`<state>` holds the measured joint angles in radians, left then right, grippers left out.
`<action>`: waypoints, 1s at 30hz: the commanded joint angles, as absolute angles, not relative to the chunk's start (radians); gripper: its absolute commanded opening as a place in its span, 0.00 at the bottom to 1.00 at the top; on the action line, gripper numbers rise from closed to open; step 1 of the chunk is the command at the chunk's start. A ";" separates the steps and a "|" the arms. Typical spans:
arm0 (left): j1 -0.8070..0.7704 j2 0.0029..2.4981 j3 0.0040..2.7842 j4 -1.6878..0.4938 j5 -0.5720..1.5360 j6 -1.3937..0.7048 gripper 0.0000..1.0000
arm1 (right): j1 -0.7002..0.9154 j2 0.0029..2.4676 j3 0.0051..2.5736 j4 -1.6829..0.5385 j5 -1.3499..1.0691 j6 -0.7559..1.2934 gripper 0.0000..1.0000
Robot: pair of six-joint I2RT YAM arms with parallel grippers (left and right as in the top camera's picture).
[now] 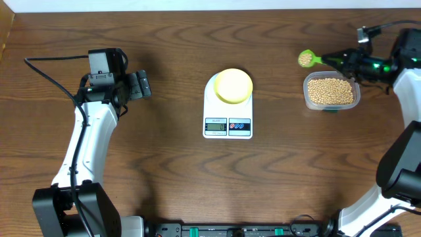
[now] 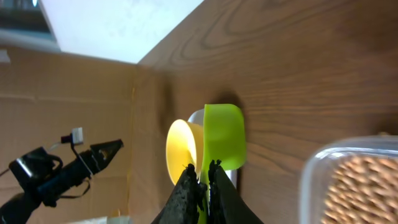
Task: Scoop item into bowl and weigh 50g on scale
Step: 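Carry the scoop left over the yellow bowl on the scale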
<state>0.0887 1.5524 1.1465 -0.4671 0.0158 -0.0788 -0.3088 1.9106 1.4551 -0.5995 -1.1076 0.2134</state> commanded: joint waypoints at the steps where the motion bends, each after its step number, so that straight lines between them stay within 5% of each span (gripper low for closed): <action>1: 0.089 1.567 1.147 -0.469 -0.001 -0.088 0.98 | -0.263 1.917 1.447 -0.572 -1.136 0.271 0.05; 30: 0.089 1.567 1.147 -0.469 -0.001 -0.088 0.98 | 0.111 1.917 1.447 -0.401 -1.056 0.389 0.05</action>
<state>0.0887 1.5524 1.1465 -0.4667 0.0158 -0.0788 0.0883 1.9106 1.4532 -0.4026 -1.0828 0.3801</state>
